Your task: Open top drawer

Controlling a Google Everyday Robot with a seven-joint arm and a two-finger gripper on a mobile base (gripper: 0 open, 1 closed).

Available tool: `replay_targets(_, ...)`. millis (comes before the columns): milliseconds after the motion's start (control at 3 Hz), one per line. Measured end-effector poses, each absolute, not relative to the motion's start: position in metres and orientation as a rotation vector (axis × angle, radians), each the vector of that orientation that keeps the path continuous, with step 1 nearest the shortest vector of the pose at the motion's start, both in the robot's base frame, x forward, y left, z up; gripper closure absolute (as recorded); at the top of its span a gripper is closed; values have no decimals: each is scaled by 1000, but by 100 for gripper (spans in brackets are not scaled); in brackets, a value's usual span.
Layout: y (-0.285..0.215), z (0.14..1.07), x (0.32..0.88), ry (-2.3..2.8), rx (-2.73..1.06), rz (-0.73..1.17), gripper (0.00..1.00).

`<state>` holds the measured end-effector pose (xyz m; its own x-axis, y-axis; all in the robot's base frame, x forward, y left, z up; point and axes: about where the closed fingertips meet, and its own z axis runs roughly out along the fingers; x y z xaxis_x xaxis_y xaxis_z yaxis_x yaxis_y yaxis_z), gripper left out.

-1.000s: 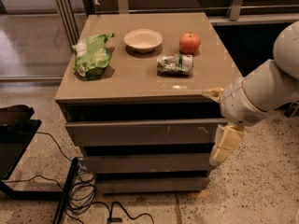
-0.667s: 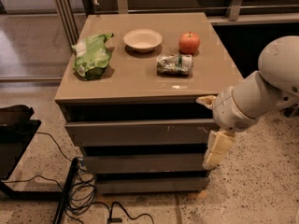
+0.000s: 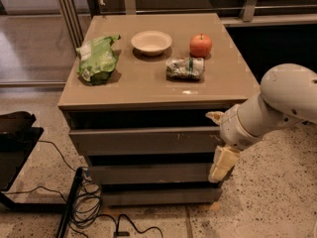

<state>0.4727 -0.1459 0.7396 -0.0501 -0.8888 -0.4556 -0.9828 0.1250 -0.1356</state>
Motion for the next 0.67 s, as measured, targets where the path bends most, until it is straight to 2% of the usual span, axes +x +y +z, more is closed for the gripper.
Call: replay_targets(667,-151,709,491,2000,-1754,253,0)
